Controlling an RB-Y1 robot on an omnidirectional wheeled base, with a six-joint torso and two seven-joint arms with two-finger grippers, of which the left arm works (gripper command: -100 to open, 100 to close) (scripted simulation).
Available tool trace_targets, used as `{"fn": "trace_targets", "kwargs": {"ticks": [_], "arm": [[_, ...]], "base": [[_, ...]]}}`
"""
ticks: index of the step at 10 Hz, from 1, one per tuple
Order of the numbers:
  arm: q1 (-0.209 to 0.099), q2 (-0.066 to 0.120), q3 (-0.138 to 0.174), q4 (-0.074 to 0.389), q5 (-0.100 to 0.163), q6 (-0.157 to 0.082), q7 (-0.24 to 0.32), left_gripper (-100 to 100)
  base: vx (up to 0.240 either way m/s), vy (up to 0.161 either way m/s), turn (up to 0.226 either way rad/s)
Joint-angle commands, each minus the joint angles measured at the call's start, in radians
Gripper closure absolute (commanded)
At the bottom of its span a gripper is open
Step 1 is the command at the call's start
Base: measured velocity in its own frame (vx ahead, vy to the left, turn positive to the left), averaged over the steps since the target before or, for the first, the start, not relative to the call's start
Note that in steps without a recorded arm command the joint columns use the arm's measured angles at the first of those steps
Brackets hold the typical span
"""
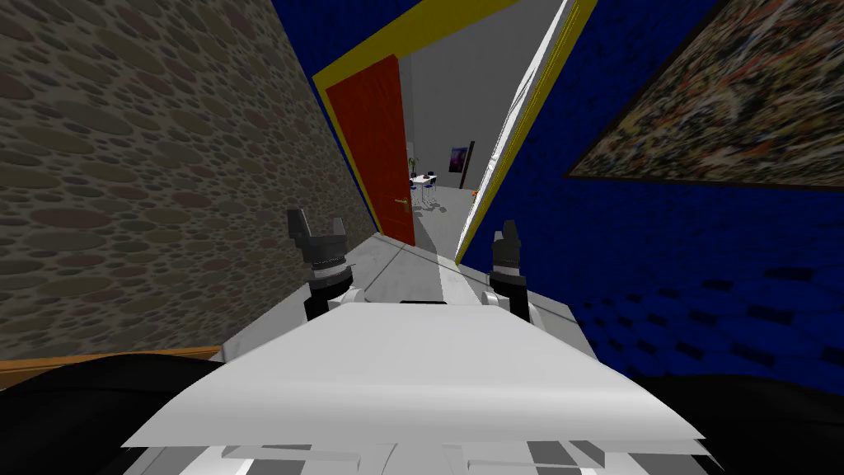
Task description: Push the door open
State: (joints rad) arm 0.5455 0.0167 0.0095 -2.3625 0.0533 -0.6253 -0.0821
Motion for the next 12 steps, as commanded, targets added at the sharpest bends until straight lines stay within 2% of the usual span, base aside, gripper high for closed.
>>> {"fn": "trace_targets", "kwargs": {"ticks": [1,4,6,12], "arm": [[-0.019,0.008,0.009,0.033,0.0,0.007,-0.002,-100],[-0.054,0.021,0.025,0.091,0.001,0.019,-0.004,-100],[-0.092,0.032,0.043,0.154,0.002,0.033,-0.007,-100],[-0.163,0.048,0.076,0.274,0.003,0.059,-0.013,-100]], "base": [[0.149,0.029,-0.113],[0.104,0.109,-0.126],[0.119,0.14,-0.168],[0.093,0.088,-0.116]]}}
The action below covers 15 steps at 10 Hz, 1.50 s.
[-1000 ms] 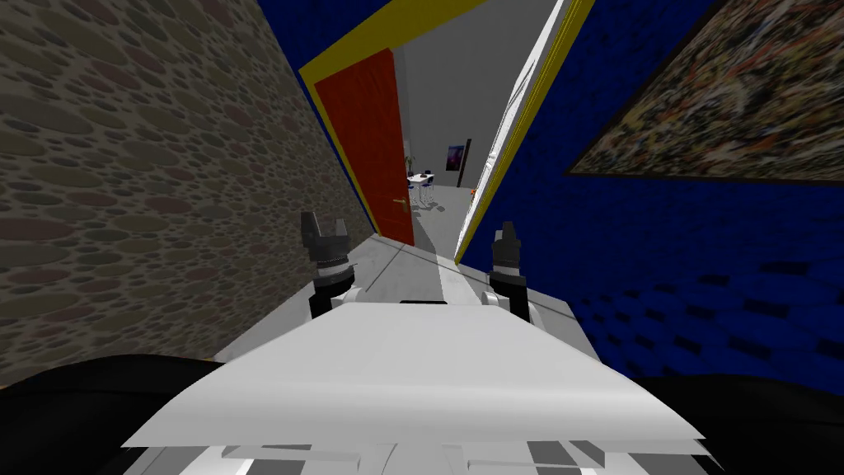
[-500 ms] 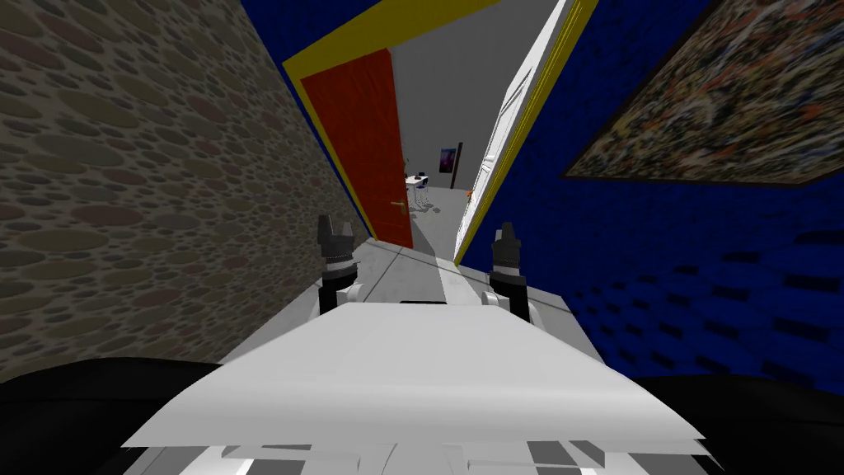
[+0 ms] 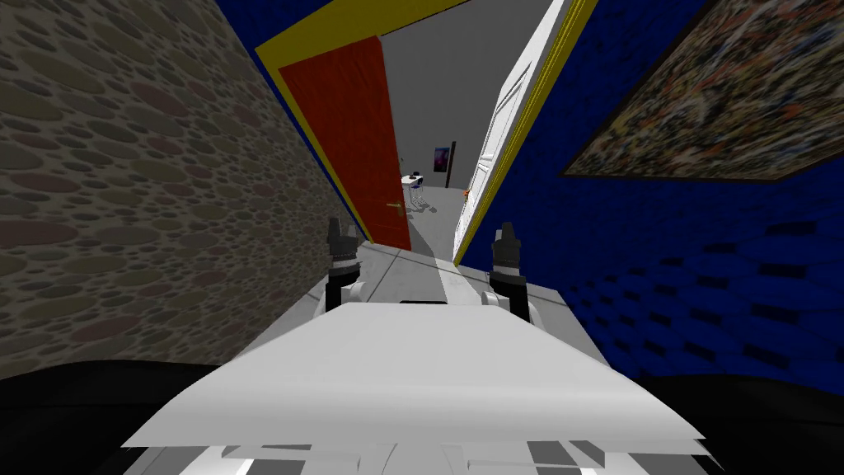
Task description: Push the door open
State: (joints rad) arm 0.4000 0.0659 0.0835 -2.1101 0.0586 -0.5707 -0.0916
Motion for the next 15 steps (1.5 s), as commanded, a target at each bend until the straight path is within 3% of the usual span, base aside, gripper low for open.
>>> {"fn": "trace_targets", "kwargs": {"ticks": [1,15], "arm": [[-0.031,0.001,0.008,0.043,-0.002,0.009,-0.005,-100],[-0.24,0.018,0.106,0.395,0.003,0.084,-0.022,-100]], "base": [[0.068,0.101,-0.116],[0.073,0.117,-0.143]]}}
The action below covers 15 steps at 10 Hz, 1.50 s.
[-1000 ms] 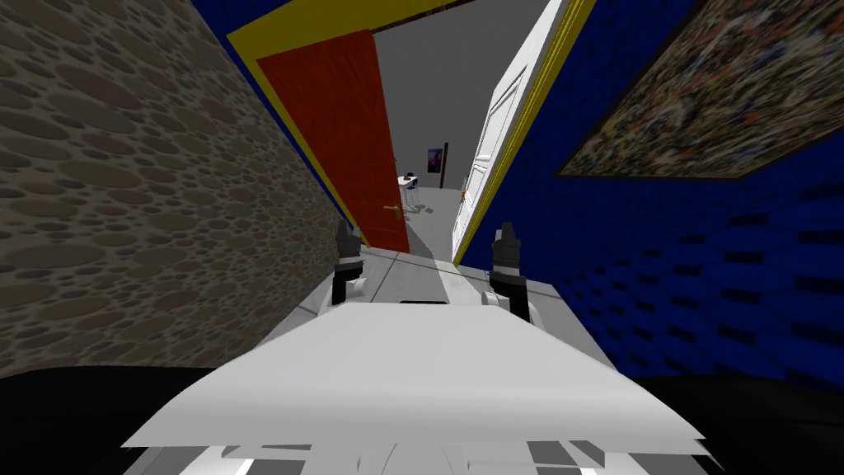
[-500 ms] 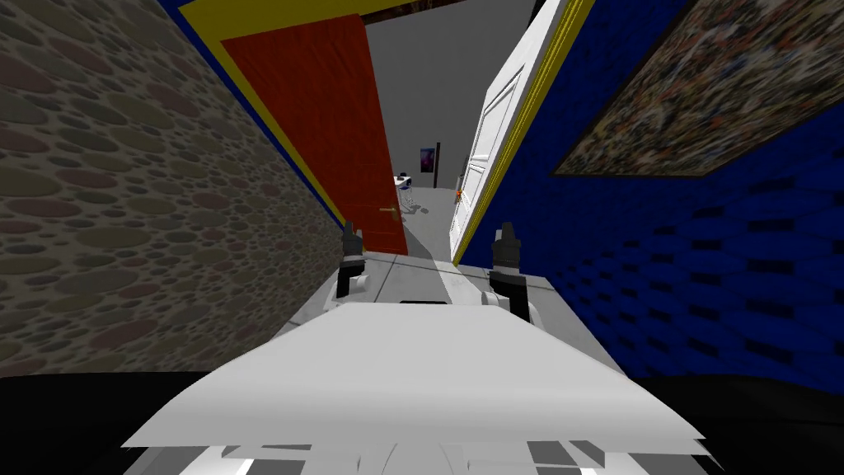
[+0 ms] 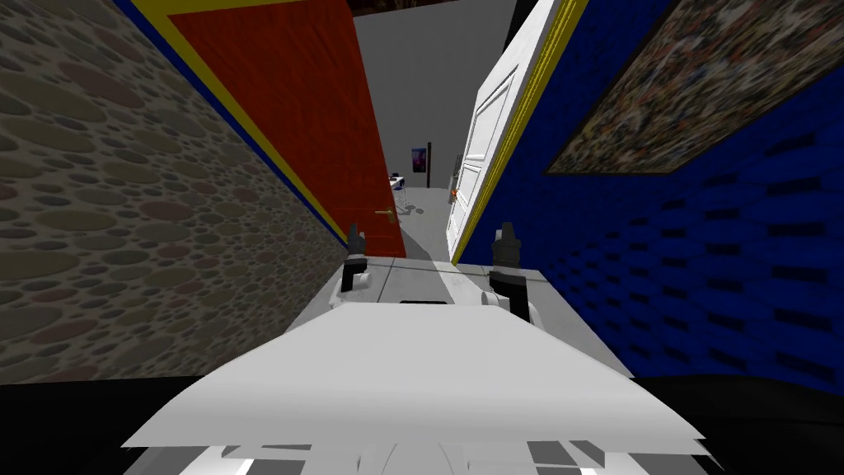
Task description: Push the door open
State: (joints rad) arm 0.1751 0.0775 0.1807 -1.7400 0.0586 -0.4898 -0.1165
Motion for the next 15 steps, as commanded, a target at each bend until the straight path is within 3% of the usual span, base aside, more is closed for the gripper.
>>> {"fn": "trace_targets", "kwargs": {"ticks": [1,15], "arm": [[-0.031,0.007,0.017,0.05,0.003,0.009,0.002,-100],[-0.245,-0.013,0.116,0.409,0.008,0.085,-0.016,-100]], "base": [[0.064,0.117,-0.141],[0.044,0.132,-0.141]]}}
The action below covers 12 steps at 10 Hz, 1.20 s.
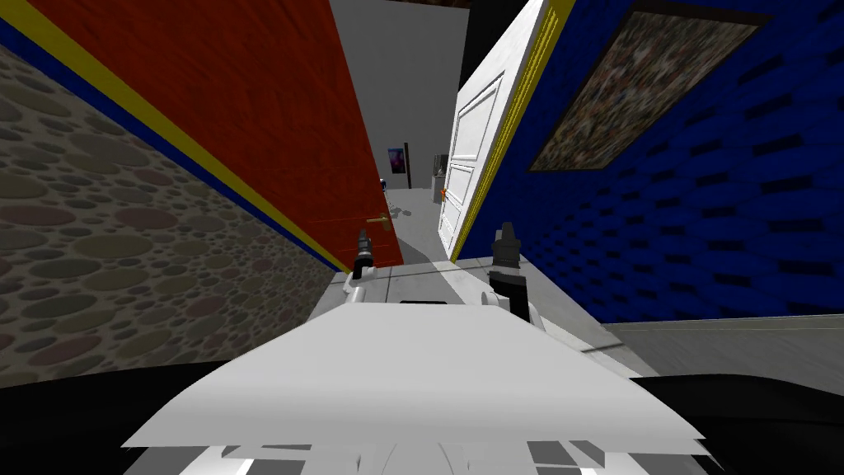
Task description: Push the door open
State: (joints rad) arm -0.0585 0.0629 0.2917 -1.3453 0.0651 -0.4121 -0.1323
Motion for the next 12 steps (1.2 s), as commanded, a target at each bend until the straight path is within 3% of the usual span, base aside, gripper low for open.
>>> {"fn": "trace_targets", "kwargs": {"ticks": [1,2,3,12], "arm": [[-0.024,-0.002,0.012,0.036,0.001,0.012,-0.001,-100],[-0.051,-0.007,0.024,0.08,0.002,0.022,-0.003,-100],[-0.051,-0.007,0.024,0.08,0.002,0.022,-0.003,-100],[-0.157,-0.039,0.074,0.259,0.004,0.06,-0.012,-100]], "base": [[0.033,0.129,-0.111],[0.046,0.166,-0.187],[0.032,0.131,-0.125],[0.024,0.125,-0.109]]}}
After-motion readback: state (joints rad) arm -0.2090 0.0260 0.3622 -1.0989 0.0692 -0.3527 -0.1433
